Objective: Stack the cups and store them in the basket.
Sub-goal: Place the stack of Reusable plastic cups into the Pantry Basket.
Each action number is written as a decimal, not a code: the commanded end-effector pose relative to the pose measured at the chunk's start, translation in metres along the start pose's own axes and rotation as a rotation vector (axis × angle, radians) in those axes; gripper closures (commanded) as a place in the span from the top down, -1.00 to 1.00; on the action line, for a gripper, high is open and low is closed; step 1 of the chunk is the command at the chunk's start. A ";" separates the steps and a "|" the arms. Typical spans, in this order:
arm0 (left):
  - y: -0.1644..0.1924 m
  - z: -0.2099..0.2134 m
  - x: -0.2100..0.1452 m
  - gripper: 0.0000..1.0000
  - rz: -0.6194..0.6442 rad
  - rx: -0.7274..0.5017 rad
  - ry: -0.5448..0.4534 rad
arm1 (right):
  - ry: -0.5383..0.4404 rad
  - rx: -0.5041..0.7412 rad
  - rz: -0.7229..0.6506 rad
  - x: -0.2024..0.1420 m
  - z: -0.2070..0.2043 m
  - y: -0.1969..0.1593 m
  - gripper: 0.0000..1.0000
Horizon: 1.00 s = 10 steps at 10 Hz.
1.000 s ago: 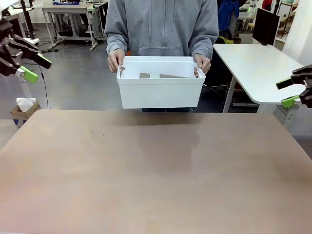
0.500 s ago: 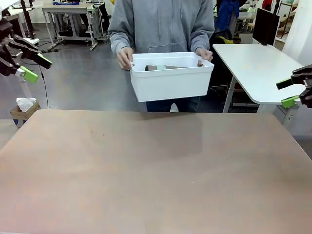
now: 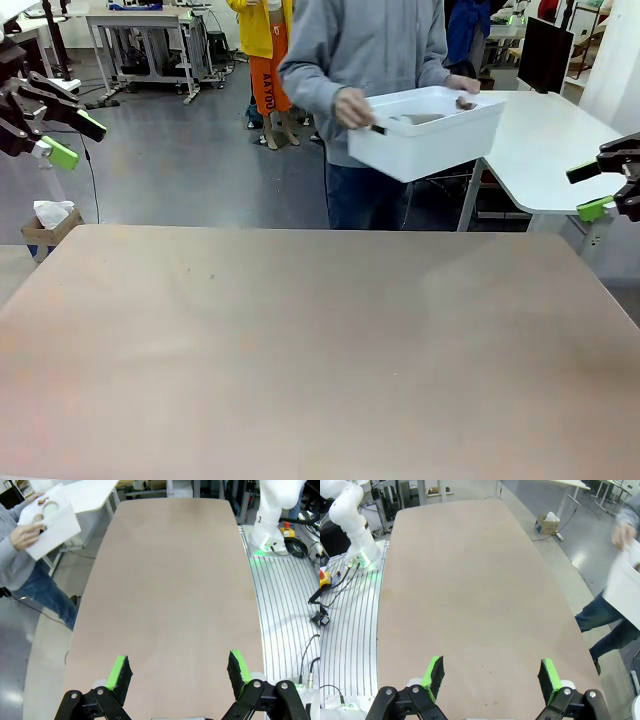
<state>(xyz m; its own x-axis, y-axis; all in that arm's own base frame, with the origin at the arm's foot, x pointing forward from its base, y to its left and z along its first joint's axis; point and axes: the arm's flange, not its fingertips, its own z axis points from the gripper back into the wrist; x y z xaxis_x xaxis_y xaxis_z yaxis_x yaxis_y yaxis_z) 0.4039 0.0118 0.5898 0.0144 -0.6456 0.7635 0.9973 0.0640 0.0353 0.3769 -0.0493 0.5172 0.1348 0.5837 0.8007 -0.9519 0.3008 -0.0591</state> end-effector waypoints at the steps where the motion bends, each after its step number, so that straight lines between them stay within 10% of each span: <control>1: -0.001 0.000 0.001 1.00 -0.004 -0.003 -0.004 | -0.032 -0.004 -0.011 0.003 -0.001 -0.002 1.00; 10: -0.001 0.000 0.001 1.00 -0.004 -0.003 -0.004 | -0.032 -0.004 -0.011 0.003 -0.001 -0.002 1.00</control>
<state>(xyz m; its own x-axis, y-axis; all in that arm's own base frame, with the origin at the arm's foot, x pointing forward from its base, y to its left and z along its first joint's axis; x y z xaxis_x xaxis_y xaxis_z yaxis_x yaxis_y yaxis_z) 0.4039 0.0118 0.5898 0.0144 -0.6456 0.7635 0.9973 0.0640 0.0353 0.3768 -0.0494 0.5172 0.1351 0.5836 0.8008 -0.9518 0.3009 -0.0587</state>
